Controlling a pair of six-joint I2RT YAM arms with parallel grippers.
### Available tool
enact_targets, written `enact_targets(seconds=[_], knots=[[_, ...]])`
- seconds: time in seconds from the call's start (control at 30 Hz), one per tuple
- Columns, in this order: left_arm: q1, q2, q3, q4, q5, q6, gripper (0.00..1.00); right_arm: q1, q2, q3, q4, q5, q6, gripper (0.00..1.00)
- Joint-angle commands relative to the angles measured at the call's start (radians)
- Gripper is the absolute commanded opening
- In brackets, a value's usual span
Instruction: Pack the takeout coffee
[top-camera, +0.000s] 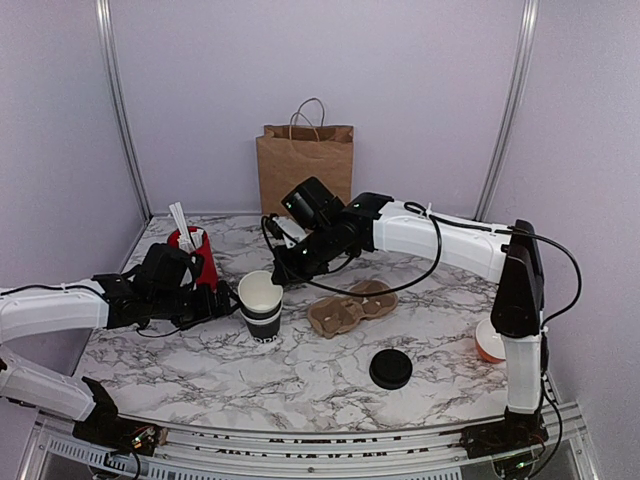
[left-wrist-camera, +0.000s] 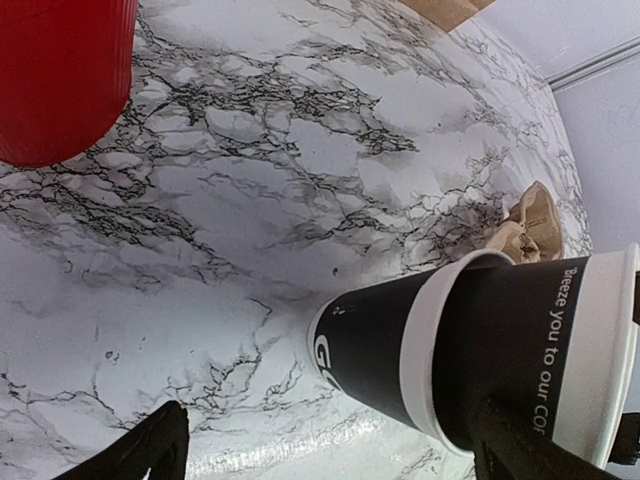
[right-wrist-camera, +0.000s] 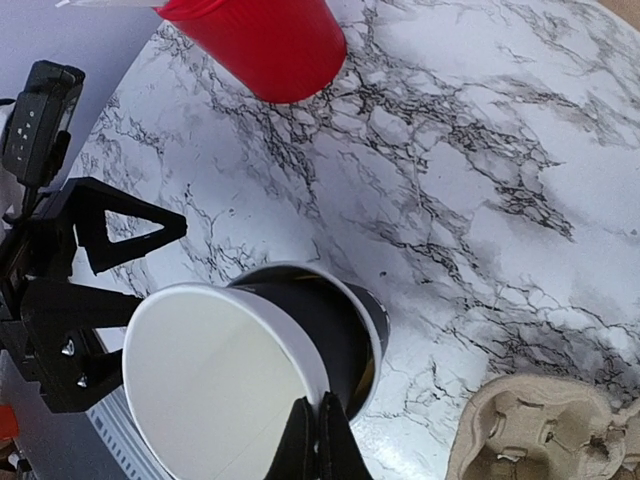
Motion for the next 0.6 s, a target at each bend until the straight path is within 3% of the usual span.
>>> enact_targets(seconds=[0.0,0.57], knots=[[-0.003,-0.019,0.076,-0.040,0.001,0.023,0.99,0.024,0.001,0.042,0.023,-0.048,-0.012,0.00],[-0.002,-0.058,0.147,-0.094,-0.054,0.070,0.99,-0.018,-0.131,0.085,-0.070,0.020,-0.019,0.00]])
